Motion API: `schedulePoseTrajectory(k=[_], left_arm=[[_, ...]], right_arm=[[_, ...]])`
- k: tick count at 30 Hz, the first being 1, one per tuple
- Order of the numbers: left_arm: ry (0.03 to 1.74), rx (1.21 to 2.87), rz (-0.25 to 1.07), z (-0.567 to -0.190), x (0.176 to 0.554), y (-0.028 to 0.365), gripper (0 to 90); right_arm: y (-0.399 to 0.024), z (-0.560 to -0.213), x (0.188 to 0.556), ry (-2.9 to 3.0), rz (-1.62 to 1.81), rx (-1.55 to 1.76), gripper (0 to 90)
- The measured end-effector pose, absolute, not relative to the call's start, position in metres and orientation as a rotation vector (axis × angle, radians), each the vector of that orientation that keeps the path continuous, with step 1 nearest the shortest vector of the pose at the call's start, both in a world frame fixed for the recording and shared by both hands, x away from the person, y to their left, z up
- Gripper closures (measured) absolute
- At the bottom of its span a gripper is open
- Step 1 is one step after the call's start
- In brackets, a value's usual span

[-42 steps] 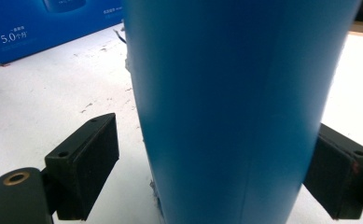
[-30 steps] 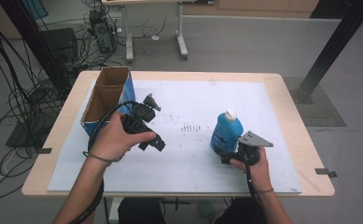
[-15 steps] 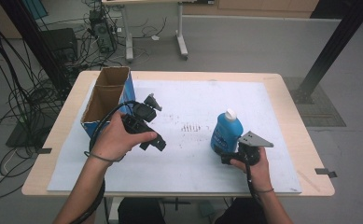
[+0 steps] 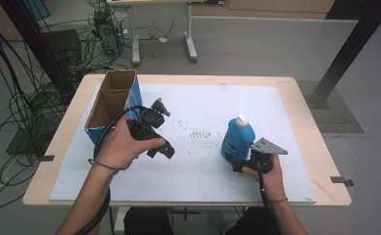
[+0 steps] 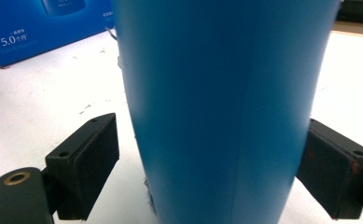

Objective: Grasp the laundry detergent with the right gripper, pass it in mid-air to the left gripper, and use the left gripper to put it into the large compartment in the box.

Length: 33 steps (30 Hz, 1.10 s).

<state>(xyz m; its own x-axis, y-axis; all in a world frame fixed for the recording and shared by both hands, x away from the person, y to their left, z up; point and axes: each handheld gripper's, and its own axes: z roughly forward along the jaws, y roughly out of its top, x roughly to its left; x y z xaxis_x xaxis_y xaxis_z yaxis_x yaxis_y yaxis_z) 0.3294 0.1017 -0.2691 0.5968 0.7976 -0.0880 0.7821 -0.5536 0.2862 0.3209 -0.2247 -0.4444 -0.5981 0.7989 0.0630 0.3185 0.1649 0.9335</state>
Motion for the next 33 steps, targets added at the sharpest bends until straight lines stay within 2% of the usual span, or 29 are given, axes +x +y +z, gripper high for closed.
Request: schedulePoseTrajectory(k=[33], left_arm=[[1.284,2.532,0.079,-0.2675,0.3299,0.0980,5.8]], right_arm=[[-0.2264,-0.4432,0.3212,2.002,1.427,1.055,12.1]])
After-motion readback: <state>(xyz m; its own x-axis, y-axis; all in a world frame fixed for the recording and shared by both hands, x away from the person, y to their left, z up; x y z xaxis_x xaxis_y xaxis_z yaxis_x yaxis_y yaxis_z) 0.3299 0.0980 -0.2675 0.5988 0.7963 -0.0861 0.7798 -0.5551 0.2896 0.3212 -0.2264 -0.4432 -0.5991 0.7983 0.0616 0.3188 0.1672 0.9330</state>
